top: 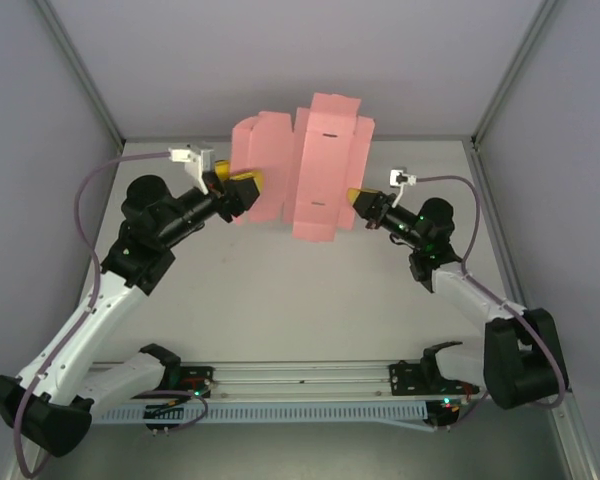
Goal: Assemble paper box
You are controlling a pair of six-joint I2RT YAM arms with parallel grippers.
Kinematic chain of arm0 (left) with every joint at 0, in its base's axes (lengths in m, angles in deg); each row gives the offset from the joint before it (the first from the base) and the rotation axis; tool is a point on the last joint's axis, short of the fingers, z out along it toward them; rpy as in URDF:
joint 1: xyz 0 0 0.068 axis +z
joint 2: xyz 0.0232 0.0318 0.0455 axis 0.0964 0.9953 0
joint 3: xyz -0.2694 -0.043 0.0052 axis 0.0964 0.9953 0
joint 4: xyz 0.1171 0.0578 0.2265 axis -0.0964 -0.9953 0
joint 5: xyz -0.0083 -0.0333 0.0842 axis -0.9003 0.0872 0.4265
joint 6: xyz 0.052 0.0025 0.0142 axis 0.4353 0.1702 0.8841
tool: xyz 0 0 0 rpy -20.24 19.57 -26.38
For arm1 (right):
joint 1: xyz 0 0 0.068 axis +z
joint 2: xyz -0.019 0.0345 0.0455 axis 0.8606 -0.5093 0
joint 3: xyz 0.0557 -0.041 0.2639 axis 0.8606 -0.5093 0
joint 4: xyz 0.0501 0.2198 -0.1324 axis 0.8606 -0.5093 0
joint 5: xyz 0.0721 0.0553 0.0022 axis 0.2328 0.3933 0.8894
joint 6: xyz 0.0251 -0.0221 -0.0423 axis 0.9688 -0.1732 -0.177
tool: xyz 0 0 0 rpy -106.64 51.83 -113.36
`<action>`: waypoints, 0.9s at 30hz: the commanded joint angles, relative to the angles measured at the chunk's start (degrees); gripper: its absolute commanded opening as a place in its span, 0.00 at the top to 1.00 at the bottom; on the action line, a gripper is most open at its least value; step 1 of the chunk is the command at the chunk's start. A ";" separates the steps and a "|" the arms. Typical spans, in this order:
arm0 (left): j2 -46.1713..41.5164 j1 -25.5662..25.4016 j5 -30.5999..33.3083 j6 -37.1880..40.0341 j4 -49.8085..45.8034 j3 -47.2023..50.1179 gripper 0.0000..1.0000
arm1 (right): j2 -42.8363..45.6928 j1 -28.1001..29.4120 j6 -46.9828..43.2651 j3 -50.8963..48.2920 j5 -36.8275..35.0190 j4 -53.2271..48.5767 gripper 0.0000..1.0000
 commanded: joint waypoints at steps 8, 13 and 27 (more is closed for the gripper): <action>1.58 3.99 39.25 -6.30 -27.80 8.22 0.00 | -3.47 9.28 -26.52 0.83 -22.66 -39.68 1.00; 4.29 5.63 34.31 -4.72 -24.46 7.97 0.00 | -7.66 12.31 -38.65 6.20 -35.75 -44.92 1.00; 14.87 7.31 17.28 -0.67 -14.12 2.69 0.00 | -10.34 24.56 -81.71 7.41 -56.80 -26.31 1.00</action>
